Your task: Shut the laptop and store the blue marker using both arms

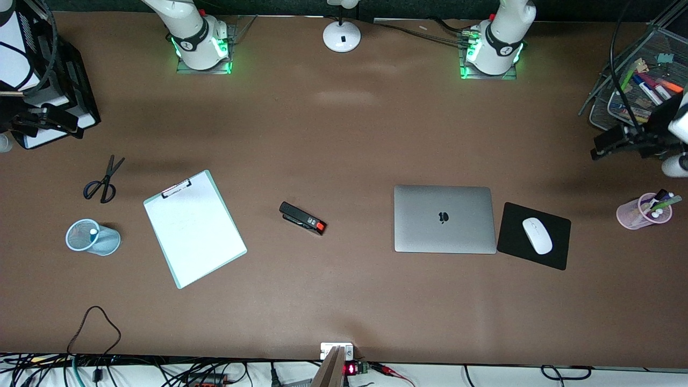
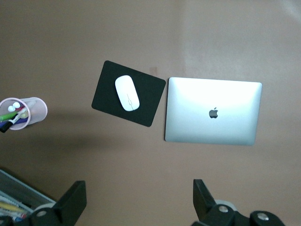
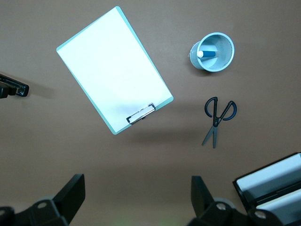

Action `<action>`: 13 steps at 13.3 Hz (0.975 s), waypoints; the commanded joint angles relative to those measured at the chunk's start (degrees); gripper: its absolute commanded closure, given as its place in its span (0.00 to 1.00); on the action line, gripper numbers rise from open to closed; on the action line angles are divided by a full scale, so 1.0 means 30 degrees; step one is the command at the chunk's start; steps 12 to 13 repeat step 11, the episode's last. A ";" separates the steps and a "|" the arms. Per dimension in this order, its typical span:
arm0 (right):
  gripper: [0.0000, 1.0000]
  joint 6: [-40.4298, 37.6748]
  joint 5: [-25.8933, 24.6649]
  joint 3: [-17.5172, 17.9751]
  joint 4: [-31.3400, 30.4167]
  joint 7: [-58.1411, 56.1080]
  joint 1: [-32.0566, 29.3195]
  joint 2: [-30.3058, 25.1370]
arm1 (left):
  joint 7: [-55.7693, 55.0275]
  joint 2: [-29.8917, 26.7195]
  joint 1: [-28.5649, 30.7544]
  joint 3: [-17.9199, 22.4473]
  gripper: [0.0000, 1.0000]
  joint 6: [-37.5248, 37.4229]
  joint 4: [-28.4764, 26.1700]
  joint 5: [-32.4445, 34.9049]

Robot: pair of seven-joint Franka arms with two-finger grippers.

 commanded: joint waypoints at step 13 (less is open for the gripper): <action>0.00 -0.0619 0.0112 0.0031 0.0124 0.0074 -0.0021 -0.0182 | 0.1226 -0.4372 0.0099 -0.0362 0.00 0.1456 -0.5583 0.0061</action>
